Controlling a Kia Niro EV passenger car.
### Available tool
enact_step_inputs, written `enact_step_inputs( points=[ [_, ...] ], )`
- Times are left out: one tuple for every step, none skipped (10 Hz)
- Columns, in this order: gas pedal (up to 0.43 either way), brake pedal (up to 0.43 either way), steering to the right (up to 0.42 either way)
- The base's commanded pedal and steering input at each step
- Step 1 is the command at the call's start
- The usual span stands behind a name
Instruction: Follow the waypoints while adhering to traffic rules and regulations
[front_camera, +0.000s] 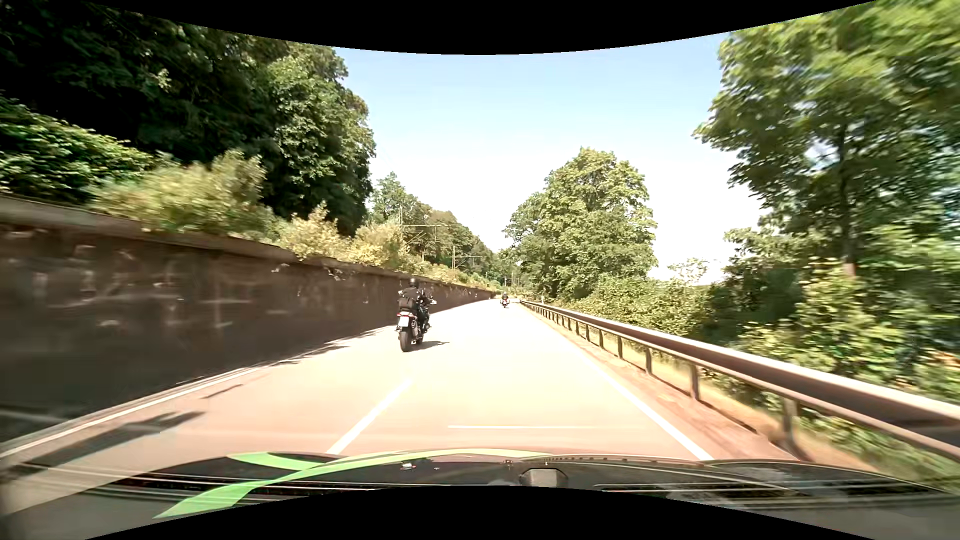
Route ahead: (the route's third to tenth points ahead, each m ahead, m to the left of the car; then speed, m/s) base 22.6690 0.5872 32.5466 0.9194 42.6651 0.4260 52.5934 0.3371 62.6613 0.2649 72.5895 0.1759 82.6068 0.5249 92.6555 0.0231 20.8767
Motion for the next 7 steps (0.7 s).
enact_step_inputs(
  points=[
    [0.189, 0.0, 0.001],
    [0.189, 0.0, 0.001],
    [0.189, 0.0, 0.001],
    [0.189, 0.0, 0.001],
    [0.177, 0.0, 0.001],
    [0.177, 0.0, 0.001],
    [0.169, 0.0, 0.001]
  ],
)
